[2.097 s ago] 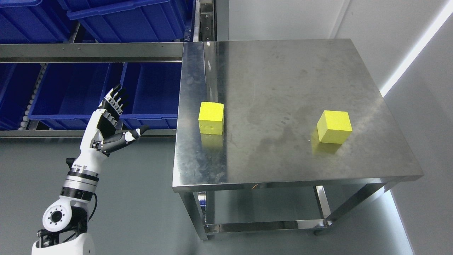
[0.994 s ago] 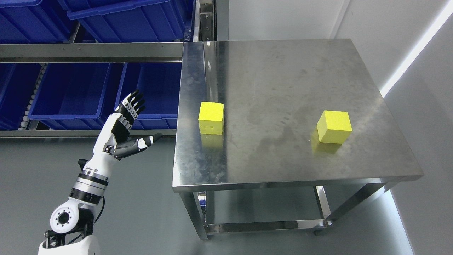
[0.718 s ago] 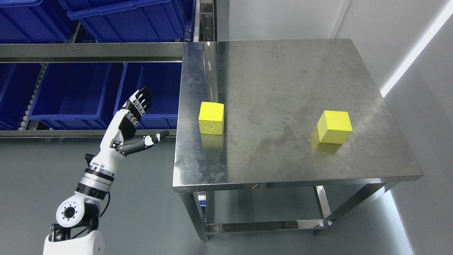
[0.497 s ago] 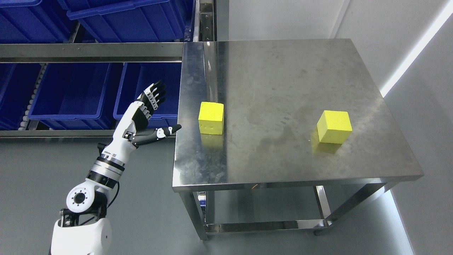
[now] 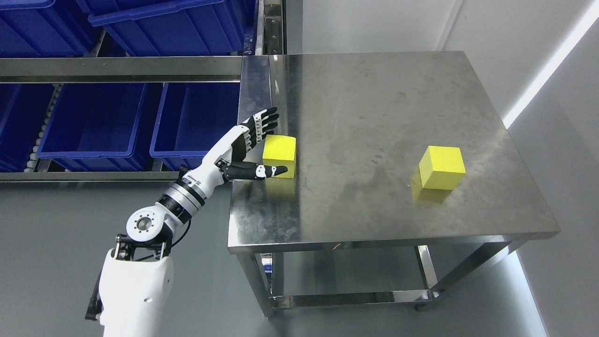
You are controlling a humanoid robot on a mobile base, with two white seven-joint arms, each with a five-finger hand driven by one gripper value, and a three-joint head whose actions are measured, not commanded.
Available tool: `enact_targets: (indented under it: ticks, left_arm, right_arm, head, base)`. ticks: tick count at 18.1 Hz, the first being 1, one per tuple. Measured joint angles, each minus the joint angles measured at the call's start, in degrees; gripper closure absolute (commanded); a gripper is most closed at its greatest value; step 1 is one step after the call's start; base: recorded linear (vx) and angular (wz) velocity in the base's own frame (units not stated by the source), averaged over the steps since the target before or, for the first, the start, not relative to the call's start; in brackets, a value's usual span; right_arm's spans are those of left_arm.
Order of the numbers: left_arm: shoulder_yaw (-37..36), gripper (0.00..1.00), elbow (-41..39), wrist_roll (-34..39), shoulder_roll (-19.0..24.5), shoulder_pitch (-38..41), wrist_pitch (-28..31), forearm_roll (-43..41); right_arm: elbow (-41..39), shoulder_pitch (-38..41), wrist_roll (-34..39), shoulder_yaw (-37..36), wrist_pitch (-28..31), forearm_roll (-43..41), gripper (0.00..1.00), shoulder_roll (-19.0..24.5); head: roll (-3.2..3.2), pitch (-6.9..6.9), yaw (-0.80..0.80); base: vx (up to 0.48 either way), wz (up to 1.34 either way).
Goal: Move yellow foam block to right shelf middle
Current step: 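Close the left hand around the yellow foam cube on the table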
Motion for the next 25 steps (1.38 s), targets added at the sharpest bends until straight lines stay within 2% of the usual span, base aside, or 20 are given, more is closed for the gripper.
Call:
enact_targets:
  ticks: [6, 9, 15, 18, 19, 20, 21, 25]
  left_arm:
    - [-2.9, 0.0, 3.81, -0.65, 0.0, -1.06, 0.08, -4.54]
    - [-3.75, 0.06, 5.23, -0.33, 0.0, -1.4, -0.69, -5.66]
    - [-4.7, 0.47, 7.52, -0.13, -0.02, -1.74, -2.09, -6.72]
    - [-4.2, 0.63, 8.5, -0.29, -0.03, -1.73, -4.19, -6.91]
    - [-3.9, 0.71, 8.79, -0.51, -0.03, -1.72, -5.04, -6.94]
    - [-3.53, 0.86, 9.05, -0.65, -0.03, -1.71, -5.63, -6.94]
    - [-2.96, 0.98, 9.33, -0.79, -0.03, -1.63, -6.73, -6.94]
    - [-1.16, 1.0, 10.06, -0.84, -0.02, -1.35, -9.66, -5.32]
  right_arm:
    - [0.0, 0.0, 0.31, 0.0, 0.02, 0.0, 0.0, 0.0]
    - [0.0, 0.0, 0.29, 0.0, 0.03, 0.0, 0.0, 0.0]
    - [0.0, 0.0, 0.0, 0.0, 0.03, 0.0, 0.0, 0.0]
    - [0.0, 0.0, -0.04, 0.0, 0.03, 0.0, 0.0, 0.0]
    - [0.0, 0.0, -0.05, 0.0, 0.03, 0.0, 0.0, 0.0]
    - [0.0, 0.0, -0.05, 0.0, 0.03, 0.0, 0.0, 0.0]
    - [0.0, 0.0, -0.05, 0.0, 0.03, 0.0, 0.0, 0.0]
    - [0.0, 0.0, -0.05, 0.0, 0.03, 0.0, 0.0, 0.0]
  head:
    - [0.0, 0.0, 0.0]
    - [0.0, 0.0, 0.0]
    - [0.0, 0.0, 0.0]
    - [0.0, 0.0, 0.0]
    - [0.0, 0.0, 0.0]
    - [0.0, 0.0, 0.0]
    - [0.0, 0.0, 0.0]
    - [0.0, 0.0, 0.0]
  base:
    - [0.0, 0.0]
    - [0.0, 0.0]
    - [0.002, 0.03]
    - [0.0, 0.0]
    - [0.0, 0.0]
    - [-0.002, -0.02]
    - [-0.002, -0.02]
    - [-0.004, -0.06]
